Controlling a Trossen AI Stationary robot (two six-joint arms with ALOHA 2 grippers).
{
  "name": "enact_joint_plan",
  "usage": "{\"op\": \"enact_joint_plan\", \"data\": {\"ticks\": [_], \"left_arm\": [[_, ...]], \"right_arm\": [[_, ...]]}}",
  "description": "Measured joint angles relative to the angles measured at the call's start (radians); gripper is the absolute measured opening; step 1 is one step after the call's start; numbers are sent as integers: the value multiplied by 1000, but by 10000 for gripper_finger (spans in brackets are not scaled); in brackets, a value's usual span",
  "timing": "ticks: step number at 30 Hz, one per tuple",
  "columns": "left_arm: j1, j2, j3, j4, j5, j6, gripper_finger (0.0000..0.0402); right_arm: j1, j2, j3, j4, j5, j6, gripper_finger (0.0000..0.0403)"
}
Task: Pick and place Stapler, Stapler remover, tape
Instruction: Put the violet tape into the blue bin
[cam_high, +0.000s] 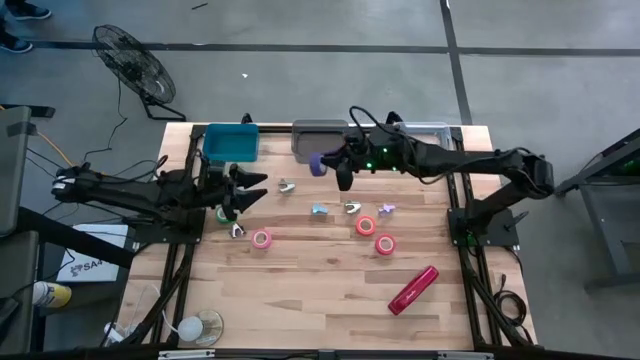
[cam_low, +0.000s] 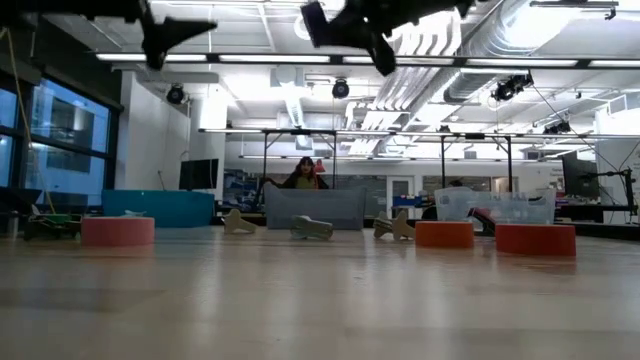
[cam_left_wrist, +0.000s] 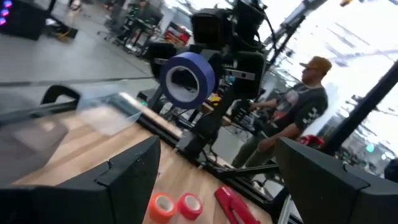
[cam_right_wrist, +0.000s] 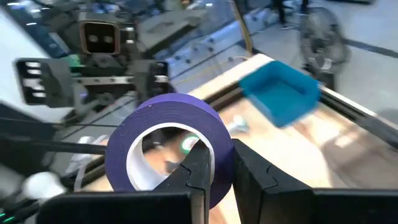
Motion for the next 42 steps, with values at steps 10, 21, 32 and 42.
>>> {"op": "enact_joint_plan", "data": {"ticks": [10, 21, 32, 42], "left_arm": [[0, 140, 185, 9, 98, 23, 311], [0, 400, 415, 63, 74, 109, 311], [0, 597, 564, 59, 92, 100, 311], [0, 610, 598, 49, 106, 86, 213]], "right_arm": [[5, 27, 153, -8, -113, 20, 32], [26, 27, 168, -3, -129, 77, 32], [60, 27, 168, -22, -138, 94, 32], [60, 26, 171, -48, -137, 72, 32]]}}
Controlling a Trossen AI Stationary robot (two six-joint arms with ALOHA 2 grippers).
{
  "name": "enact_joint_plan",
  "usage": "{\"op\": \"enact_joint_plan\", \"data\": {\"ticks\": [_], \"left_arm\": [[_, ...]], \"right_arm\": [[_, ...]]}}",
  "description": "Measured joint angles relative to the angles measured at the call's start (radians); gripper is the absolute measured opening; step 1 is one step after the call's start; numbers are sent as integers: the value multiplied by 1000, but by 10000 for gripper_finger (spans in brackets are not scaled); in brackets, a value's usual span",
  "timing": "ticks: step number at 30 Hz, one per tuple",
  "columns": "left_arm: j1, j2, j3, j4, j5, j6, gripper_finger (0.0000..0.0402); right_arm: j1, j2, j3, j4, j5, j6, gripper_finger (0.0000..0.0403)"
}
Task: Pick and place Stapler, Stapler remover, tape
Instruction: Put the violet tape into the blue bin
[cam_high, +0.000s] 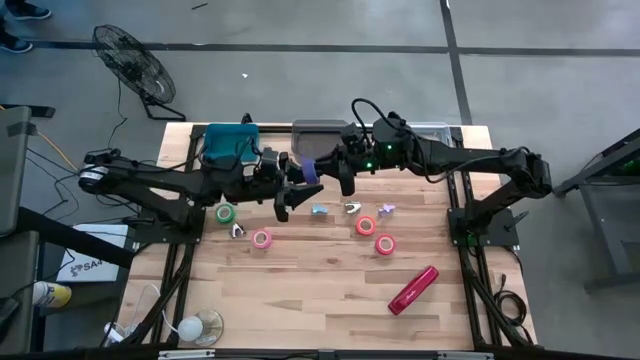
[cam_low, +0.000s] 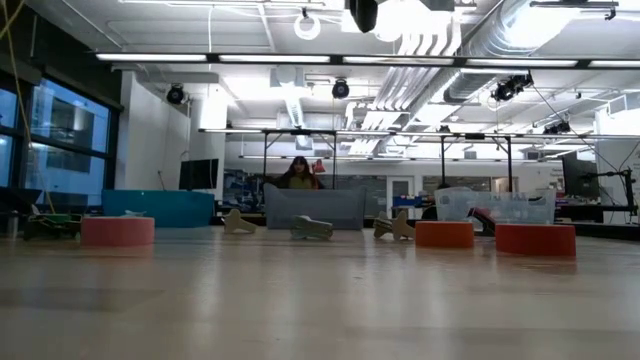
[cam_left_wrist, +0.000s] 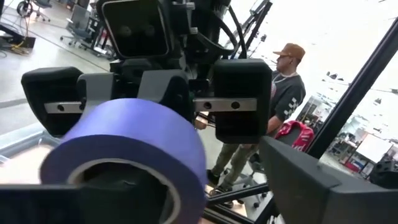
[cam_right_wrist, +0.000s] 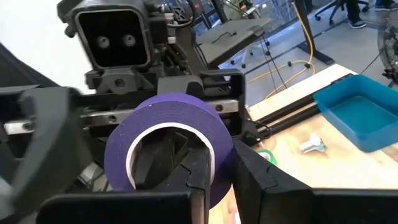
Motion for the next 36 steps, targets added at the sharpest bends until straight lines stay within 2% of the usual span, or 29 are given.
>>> {"op": "enact_joint_plan", "data": {"ticks": [8, 18, 21, 25, 28, 32, 36], "left_arm": [[1, 0, 3, -62, 4, -28, 41], [1, 0, 4, -79, -3, -30, 39], [1, -2, 4, -110, -19, -32, 39], [-1, -7, 4, -127, -26, -33, 39], [-2, -17, 4, -156, -38, -31, 39], [0, -57, 3, -247, -148, -31, 39], [0, -122, 4, -417, -324, -44, 39]], "right_arm": [[-1, 0, 0, -26, -12, -21, 32], [-28, -8, -2, -49, -54, -30, 39], [-37, -17, -5, -75, -66, -30, 86], [-48, -29, -5, -97, -31, -52, 150], [-56, -46, -5, -120, -17, -73, 182], [-83, -84, -4, -189, -26, -75, 203], [-109, -116, -4, -293, 16, -89, 207]]}}
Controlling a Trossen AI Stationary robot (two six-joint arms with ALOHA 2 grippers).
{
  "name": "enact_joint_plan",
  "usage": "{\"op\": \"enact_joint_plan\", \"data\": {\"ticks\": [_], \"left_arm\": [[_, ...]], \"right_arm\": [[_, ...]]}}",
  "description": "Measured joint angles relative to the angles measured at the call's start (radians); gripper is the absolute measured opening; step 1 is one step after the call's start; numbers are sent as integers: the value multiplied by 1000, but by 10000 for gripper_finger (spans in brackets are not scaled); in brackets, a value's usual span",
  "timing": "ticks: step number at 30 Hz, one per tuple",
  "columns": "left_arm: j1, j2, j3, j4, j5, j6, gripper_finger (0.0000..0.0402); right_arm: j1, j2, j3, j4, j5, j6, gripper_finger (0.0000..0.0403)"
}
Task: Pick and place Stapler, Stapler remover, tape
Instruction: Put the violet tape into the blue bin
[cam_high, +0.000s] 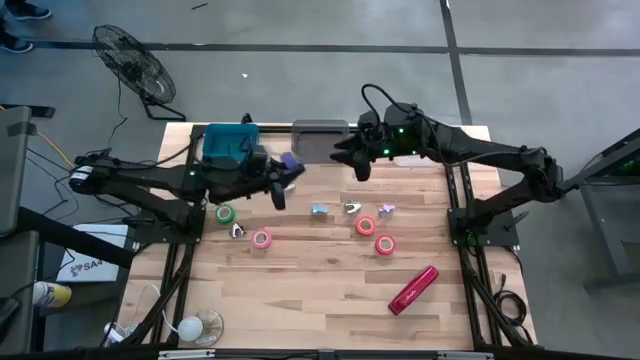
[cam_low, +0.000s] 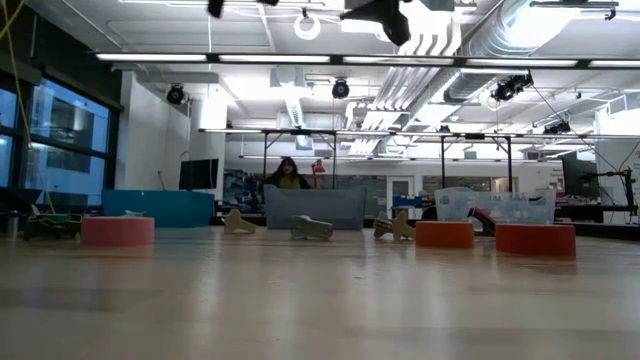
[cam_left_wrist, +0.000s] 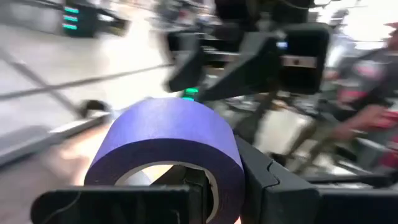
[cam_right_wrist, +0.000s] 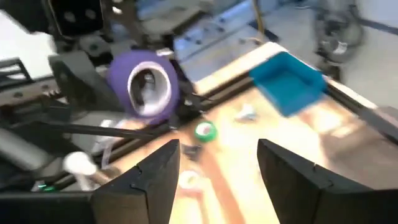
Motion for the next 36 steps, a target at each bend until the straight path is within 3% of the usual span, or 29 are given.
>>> {"op": "enact_joint_plan", "data": {"ticks": [3, 5, 9, 14, 23, 36], "left_arm": [[23, -51, 0, -184, -115, -60, 39], [60, -74, 0, -302, -134, -124, 39], [186, -93, -1, -512, -84, -221, 39], [398, -91, -2, -659, 65, -253, 39], [745, -13, -2, -768, 289, -183, 39], [1084, 239, -2, -803, 392, -77, 39]], "right_arm": [[-10, -20, 0, -57, 44, -11, 208], [-13, -24, 0, -93, 73, -12, 208], [-15, -24, 0, -122, 106, -12, 208], [-15, -24, 0, -133, 148, -11, 208], [-15, -23, 0, -143, 201, 11, 209], [-15, -23, 0, -151, 254, 40, 209]]}}
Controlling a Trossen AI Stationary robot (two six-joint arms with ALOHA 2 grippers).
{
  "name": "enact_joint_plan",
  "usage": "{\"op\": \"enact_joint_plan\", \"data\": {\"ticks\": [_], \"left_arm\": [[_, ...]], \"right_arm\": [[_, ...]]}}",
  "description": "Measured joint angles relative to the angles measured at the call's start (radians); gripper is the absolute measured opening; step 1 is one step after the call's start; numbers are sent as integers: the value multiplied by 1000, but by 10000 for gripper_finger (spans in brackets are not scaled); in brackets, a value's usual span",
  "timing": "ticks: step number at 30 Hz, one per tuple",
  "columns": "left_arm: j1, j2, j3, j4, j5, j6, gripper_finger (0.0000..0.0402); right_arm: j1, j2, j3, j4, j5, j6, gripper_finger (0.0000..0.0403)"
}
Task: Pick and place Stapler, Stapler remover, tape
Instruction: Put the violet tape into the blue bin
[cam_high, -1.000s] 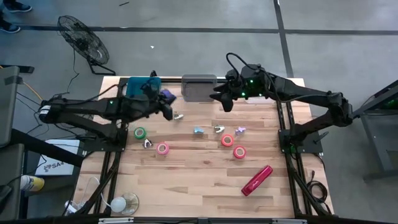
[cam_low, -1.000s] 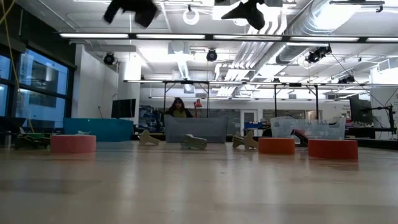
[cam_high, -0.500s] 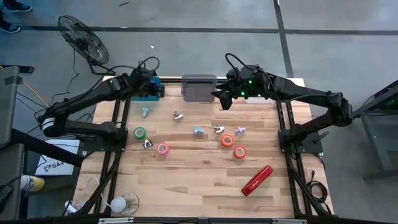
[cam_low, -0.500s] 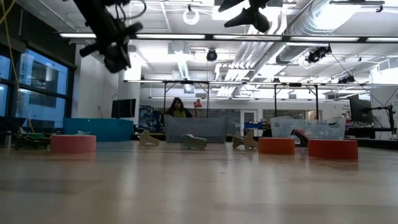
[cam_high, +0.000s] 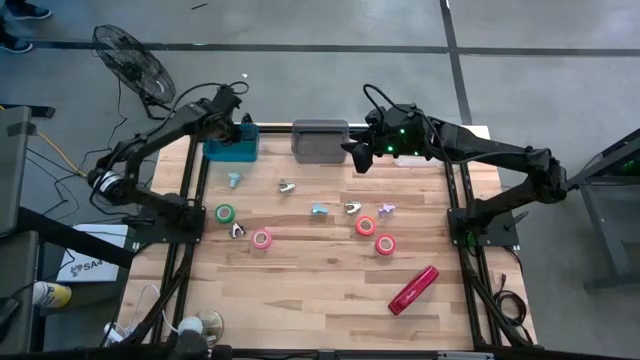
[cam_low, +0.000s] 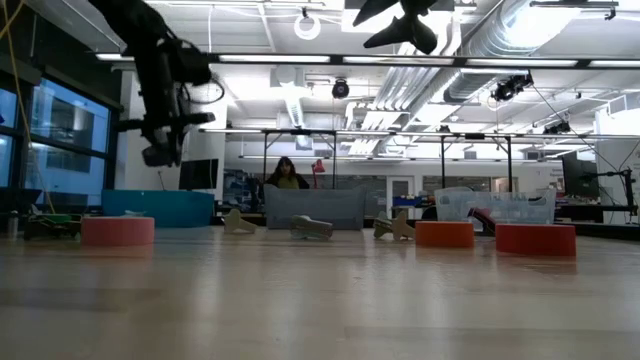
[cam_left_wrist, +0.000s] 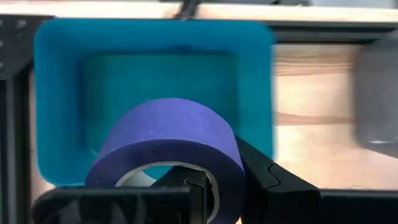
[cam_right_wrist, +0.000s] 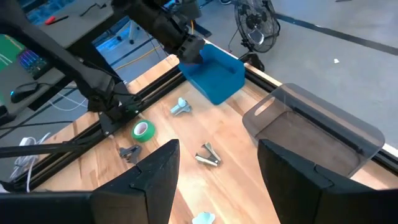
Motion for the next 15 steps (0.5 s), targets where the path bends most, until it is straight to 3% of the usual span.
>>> {"op": "enact_joint_plan", "data": {"ticks": [9, 15], "left_arm": [[88, 93, 0, -21, 8, 40, 39], [87, 123, -1, -28, 24, 20, 39]], "right_arm": [[0, 0, 1, -5, 6, 5, 209], [0, 0, 1, -7, 37, 5, 209]]}}
